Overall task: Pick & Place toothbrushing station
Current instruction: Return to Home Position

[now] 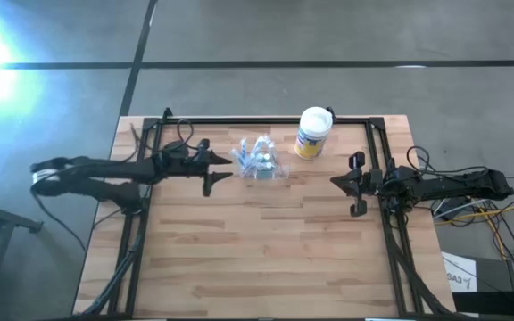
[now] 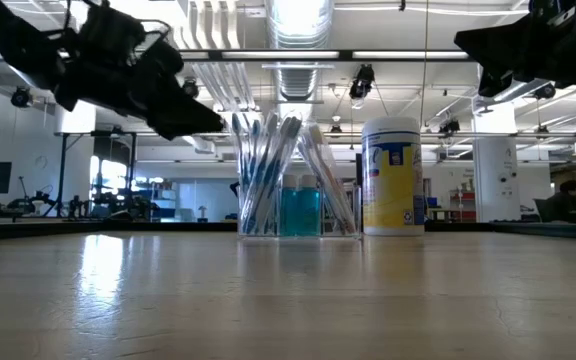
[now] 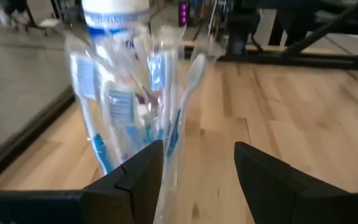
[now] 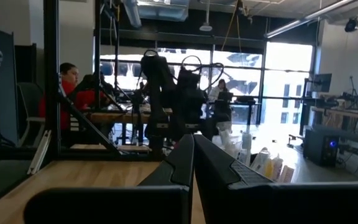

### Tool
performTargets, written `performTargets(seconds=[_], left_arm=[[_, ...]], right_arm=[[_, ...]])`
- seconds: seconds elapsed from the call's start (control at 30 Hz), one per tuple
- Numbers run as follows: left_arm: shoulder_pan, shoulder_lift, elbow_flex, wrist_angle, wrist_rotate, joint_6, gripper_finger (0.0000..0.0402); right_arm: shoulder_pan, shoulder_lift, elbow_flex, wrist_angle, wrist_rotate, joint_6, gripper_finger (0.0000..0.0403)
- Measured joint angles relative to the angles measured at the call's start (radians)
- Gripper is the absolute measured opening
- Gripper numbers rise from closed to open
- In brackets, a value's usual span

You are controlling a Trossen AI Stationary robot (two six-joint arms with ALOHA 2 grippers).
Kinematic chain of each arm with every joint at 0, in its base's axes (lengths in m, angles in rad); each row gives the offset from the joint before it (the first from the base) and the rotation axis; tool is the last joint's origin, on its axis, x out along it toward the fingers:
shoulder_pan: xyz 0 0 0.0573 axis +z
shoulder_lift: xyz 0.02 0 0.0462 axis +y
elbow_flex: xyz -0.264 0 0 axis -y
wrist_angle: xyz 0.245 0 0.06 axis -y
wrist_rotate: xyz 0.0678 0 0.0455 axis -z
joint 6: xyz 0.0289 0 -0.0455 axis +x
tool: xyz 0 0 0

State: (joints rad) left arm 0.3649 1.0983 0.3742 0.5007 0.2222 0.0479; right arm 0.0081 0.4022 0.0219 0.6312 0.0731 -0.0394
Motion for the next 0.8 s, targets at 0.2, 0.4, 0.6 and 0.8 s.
performTargets(seconds=[0.2, 0.4, 0.6, 0.8], left_arm=[[0.0, -0.21, -0.075, -0.026, -0.001, 0.003, 0.0202], [0.0, -0.377, -0.148, -0.031, 0.042, 0.005, 0.0201], [0.0, -0.53, -0.23, -0.033, 0.138, 0.095, 0.0142], [0.0, -0.641, -0.266, -0.073, 0.188, 0.091, 0.0013]], right_arm=[[0.0, -0.001, 0.0, -0.007, 0.004, 0.003, 0.0008], [0.0, -0.002, 0.0, -0.029, 0.006, 0.003, 0.0008], [-0.001, -0.003, 0.0, -0.084, 0.01, -0.013, 0.0008], [-0.001, -0.055, 0.0, -0.123, 0.009, 0.002, 0.0008]])
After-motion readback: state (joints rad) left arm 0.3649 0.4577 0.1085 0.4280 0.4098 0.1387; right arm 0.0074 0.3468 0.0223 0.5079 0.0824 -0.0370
